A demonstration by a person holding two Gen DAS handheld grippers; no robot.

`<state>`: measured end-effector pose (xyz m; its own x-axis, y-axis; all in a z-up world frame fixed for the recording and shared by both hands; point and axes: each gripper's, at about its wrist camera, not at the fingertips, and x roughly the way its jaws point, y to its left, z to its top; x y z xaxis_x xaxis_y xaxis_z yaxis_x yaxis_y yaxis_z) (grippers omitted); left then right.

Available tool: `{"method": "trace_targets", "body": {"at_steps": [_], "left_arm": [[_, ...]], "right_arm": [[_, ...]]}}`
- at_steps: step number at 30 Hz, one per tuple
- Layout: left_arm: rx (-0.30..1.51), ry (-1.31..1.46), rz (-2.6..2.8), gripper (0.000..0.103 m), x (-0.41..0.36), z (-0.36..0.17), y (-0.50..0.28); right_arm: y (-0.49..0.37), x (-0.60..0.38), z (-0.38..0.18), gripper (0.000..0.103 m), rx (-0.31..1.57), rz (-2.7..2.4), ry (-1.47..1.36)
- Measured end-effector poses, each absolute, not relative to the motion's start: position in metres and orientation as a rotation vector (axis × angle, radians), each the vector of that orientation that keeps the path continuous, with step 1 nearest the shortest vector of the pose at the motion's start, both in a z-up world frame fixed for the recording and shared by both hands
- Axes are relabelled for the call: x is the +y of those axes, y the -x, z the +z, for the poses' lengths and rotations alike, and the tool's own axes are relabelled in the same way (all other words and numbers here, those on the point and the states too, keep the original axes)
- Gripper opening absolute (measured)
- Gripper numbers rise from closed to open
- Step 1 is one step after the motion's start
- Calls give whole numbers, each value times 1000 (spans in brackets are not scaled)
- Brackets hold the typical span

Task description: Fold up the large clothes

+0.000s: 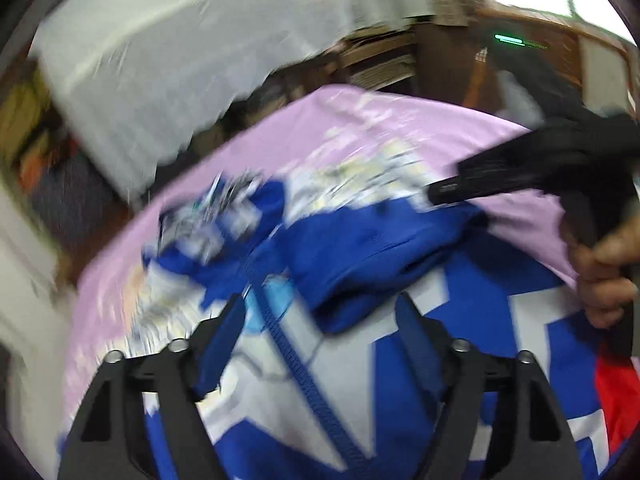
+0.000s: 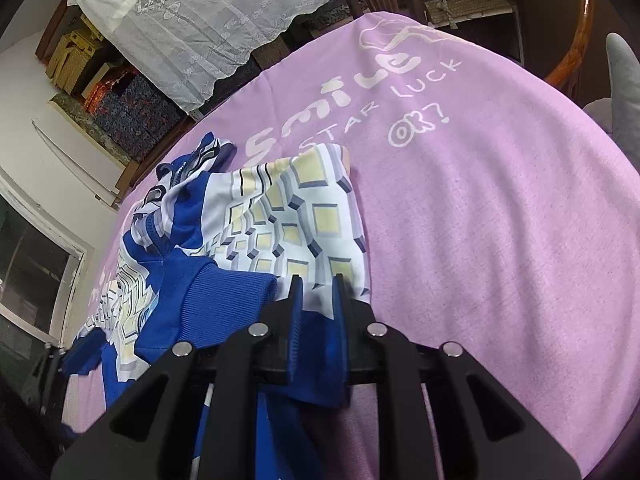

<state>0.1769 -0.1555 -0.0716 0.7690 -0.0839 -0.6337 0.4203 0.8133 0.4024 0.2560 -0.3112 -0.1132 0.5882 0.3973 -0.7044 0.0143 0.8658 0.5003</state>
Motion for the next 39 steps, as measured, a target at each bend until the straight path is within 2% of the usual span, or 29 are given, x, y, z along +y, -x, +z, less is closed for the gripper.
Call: {"method": "trace_targets", "body": {"at_steps": [3,8,11,14,16,18,23,25,31,32,34,39], "left_arm": [[603,-663,-307,82,-188,-76,-176],[650,-693,-334,81,-215,-94,-204],[741,-549,-391,67,-201,-92,-226],[764,-445,-414,57,-184,-85,-232],[774,-382,-425,41,-171,-78,-233],[782,-322,-434,37,-159,-72,-233],[797,-233,-457,38,-138,-66,-226],[796,-228,-444,48,-134,-66,-225],[811,-202,-425,48,-131,-68,-229],[800,-224,-449,50,-137,-66,-224],[770,-276,-466,70,-151,-62,-215],[796,-344,-453,71,-182,-68,-225]], "right_arm": [[-256,-312,-114,14,925,237,-500],[-254,-325,-113,17,901,253,-610],[-251,-335,-105,17,851,235,-636],[-250,-333,-100,17,837,246,-621],[-250,-328,-98,17,837,253,-595],[-249,-326,-97,17,831,245,-572],[-247,-329,-96,17,821,254,-590],[-248,-326,-96,17,825,260,-575],[-252,-319,-103,17,869,262,-553],[-252,-320,-102,17,866,264,-556],[-251,-320,-101,17,858,264,-558],[-249,-322,-98,17,846,261,-561]]}}
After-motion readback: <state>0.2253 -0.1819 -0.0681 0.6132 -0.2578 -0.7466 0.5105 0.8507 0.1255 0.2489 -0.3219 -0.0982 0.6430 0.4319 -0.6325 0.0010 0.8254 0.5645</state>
